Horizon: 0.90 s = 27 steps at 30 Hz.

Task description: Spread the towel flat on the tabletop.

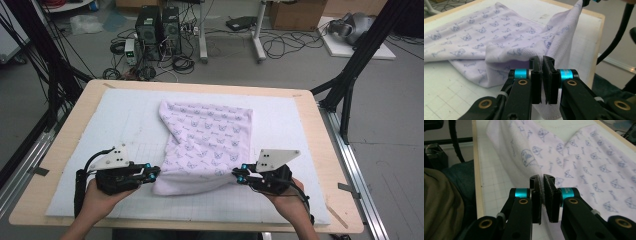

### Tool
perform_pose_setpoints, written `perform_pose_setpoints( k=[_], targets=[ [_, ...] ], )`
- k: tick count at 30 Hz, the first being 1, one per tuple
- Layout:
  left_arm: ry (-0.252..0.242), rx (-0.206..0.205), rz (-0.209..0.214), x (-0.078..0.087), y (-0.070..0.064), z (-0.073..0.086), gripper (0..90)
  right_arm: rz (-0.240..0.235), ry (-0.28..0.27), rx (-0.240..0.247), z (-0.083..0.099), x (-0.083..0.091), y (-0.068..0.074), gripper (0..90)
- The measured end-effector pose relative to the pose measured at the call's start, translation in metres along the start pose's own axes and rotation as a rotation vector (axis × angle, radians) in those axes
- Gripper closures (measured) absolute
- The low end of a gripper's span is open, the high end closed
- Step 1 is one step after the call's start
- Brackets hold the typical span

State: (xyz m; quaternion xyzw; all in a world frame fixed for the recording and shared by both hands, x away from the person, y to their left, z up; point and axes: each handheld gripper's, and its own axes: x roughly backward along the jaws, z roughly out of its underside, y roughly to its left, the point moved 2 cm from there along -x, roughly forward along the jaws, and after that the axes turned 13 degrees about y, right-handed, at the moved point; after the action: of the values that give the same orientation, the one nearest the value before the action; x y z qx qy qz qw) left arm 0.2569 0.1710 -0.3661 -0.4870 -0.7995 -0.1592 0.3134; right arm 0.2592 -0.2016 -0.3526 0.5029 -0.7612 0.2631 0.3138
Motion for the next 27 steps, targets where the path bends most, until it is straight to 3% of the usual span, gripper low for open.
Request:
perform_pose_setpoints(
  k=[3, 7, 10, 13, 15, 18, 20, 22, 25, 27],
  targets=[
    [0.016, 0.035, -0.007, -0.019, 0.014, -0.006, 85.2, 0.027, 0.055, -0.015, 0.002, -0.011, -0.019, 85.2],
    [0.042, 0.093, 0.01, -0.057, 0.033, -0.014, 85.0, 0.034, 0.098, -0.115, 0.013, -0.042, -0.059, 85.3],
    [0.063, 0.091, 0.034, -0.081, 0.038, -0.019, 81.4, 0.044, 0.185, -0.162, 0.024, -0.064, -0.08, 85.3],
    [0.088, 0.084, 0.039, -0.088, 0.039, -0.017, 70.4, 0.029, 0.216, -0.2, 0.036, -0.076, -0.09, 85.2],
    [0.077, 0.086, 0.041, -0.083, 0.04, -0.013, 61.2, 0.019, 0.209, -0.211, 0.04, -0.076, -0.089, 82.9],
    [0.054, 0.1, 0.034, -0.07, 0.044, -0.003, 59.1, 0.023, 0.159, -0.198, 0.038, -0.065, -0.08, 75.4],
    [0.049, 0.122, 0.021, -0.062, 0.048, 0.004, 58.0, 0.047, 0.113, -0.176, 0.033, -0.055, -0.069, 67.8],
    [0.05, 0.137, 0.013, -0.056, 0.051, 0.011, 58.1, 0.04, 0.069, -0.153, 0.027, -0.048, -0.057, 63.7],
    [0.074, 0.144, 0.02, -0.056, 0.053, 0.018, 59.3, 0.005, 0.032, -0.112, 0.019, -0.051, -0.037, 58.9],
    [0.095, 0.144, 0.035, -0.062, 0.05, 0.021, 57.4, -0.007, 0.039, -0.082, 0.013, -0.061, -0.026, 54.5]
  ],
)
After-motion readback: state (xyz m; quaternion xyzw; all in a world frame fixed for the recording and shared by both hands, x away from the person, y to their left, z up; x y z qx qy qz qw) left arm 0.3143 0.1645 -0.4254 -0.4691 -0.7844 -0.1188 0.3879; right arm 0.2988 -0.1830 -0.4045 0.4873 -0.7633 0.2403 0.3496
